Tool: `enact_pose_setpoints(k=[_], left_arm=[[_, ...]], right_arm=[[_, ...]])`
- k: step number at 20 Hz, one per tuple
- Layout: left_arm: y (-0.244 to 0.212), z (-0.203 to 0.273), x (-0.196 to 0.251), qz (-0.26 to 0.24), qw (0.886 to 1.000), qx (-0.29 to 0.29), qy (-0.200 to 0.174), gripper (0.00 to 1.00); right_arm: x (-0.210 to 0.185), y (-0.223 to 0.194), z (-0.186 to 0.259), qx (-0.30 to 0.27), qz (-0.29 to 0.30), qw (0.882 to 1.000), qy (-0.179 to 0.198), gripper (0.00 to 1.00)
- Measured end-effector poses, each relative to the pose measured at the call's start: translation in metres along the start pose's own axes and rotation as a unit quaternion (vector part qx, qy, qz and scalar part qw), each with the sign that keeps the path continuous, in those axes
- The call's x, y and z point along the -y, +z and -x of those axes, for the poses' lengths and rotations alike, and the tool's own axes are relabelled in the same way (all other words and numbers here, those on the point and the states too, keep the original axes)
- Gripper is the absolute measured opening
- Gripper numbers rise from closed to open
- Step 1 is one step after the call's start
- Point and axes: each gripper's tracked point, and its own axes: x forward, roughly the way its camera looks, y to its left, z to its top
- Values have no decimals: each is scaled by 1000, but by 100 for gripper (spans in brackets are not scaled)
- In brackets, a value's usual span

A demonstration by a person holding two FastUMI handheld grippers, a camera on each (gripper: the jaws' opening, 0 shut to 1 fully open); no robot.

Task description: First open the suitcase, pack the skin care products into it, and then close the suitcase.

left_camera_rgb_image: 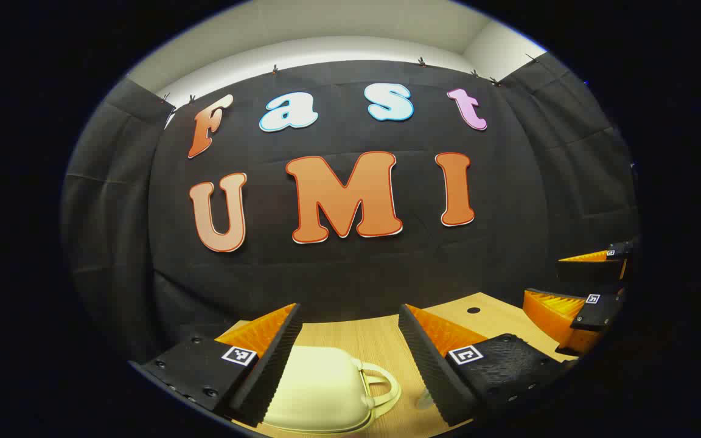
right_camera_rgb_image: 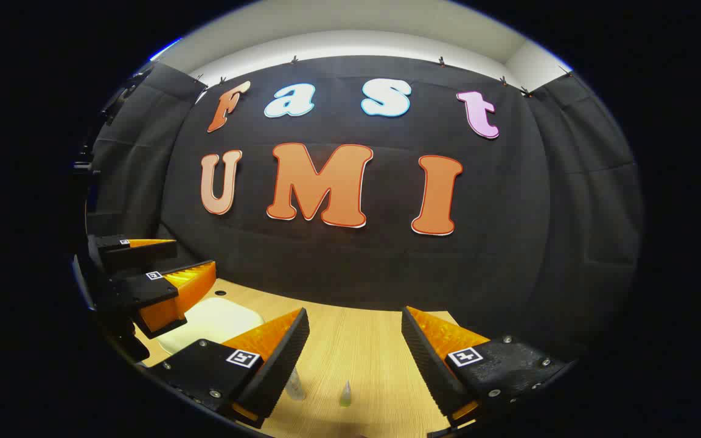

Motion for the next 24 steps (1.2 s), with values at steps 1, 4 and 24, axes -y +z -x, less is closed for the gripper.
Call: enact_pose_setpoints(k=[1,4,24], left_arm=[[-2,1,0,-1,1000,-1,0,98],[0,1,0,-3,1000,-1,0,98],[2,-11,46,-18,998,-14,-62,99]], right_arm=[[1,0,1,0,-1,1000,-1,96],[3,2,1,2,-4,1000,-3,96],[37,-7,13,1,-1,999,-51,96]])
